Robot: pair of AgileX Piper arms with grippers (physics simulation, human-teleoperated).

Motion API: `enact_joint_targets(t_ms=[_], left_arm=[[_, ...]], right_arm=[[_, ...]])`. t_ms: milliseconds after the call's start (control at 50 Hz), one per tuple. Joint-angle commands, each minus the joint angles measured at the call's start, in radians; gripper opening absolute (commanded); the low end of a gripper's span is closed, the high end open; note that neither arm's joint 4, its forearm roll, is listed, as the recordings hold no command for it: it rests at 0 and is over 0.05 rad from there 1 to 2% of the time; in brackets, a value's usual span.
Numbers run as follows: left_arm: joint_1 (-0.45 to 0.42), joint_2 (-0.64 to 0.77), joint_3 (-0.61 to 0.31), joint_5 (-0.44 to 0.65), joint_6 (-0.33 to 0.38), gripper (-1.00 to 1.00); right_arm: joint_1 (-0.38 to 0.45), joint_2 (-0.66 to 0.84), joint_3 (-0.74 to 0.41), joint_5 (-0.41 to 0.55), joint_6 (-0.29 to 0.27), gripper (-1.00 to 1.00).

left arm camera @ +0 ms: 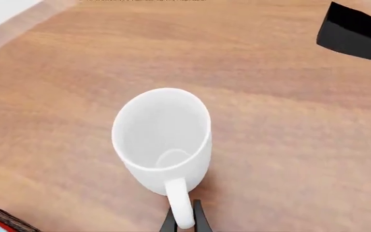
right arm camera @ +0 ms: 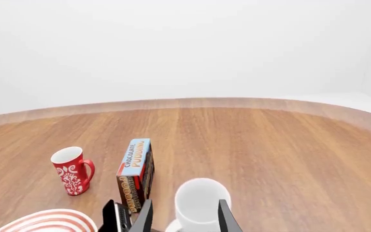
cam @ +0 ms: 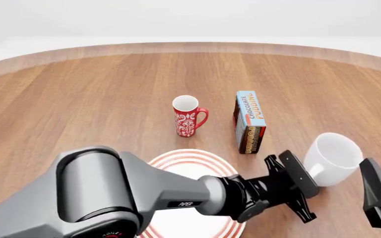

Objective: Pick up the white mug and put it on the plate, and put the chocolate pudding to the right of the plate.

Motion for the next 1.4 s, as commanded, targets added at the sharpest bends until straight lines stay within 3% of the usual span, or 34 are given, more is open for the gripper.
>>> enact_joint_targets(t_ms=[20, 220, 1400], left_arm=[[0.016, -0.011, 0.007, -0.013, 0.022, -1.0], [0.042, -0.074, 0.138, -0.093, 0.019, -1.0], [0.034, -0.373, 0.491, -0.223, -0.037, -1.0]], right_arm=[[0.0, 0.006, 0.003, -0.008, -0.001, 1.0], [0.0, 0.007, 0.004, -0.009, -0.004, 1.0], [-0.002, 0.001, 0.0, 0.0, -0.014, 1.0]])
